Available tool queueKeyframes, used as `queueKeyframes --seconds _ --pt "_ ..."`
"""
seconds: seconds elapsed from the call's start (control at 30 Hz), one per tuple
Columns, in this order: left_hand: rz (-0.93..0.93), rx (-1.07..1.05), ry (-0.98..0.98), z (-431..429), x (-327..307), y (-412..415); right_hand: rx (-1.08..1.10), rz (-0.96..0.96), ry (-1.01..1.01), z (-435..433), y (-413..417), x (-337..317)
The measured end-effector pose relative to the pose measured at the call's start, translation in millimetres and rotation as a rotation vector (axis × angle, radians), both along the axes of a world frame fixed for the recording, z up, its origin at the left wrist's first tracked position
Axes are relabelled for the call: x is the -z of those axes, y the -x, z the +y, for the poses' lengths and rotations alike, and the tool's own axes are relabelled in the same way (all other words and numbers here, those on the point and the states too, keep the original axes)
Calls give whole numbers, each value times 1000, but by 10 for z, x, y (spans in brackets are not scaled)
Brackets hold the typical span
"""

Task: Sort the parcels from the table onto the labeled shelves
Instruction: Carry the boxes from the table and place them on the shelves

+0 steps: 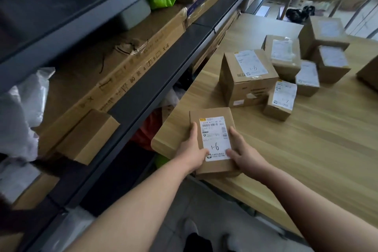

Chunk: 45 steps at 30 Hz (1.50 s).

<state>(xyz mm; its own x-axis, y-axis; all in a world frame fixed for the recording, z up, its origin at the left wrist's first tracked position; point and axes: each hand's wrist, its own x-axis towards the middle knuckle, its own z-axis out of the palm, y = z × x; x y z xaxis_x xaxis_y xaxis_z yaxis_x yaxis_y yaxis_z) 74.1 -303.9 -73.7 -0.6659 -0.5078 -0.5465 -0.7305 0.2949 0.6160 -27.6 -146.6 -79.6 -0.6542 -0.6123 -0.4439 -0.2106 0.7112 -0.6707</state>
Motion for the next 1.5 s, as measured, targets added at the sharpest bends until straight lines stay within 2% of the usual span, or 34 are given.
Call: queueKeyframes --seconds 0.17,0.37,0.57,0.8,0.97,1.17,1.5 --pt "50 -87 -99 54 -14 -25 2 9 18 8 -23 -2" --pt "73 -315 -86 361 -59 -206 -29 -27 6 62 -140 -80" --pt "87 -500 -95 749 -184 -735 -243 -20 -42 222 -423 -173" --pt "95 -829 8 1092 -449 -1511 -603 121 34 112 -934 -376" --pt "91 -1078 81 1372 -626 -2441 -876 120 163 -23 -1726 -552" --pt "136 -1355 138 1948 -856 -3649 -1165 102 226 30 -2959 -727" --pt "135 -1773 238 3362 -1106 -5627 -1552 0 310 764 -5284 -946"
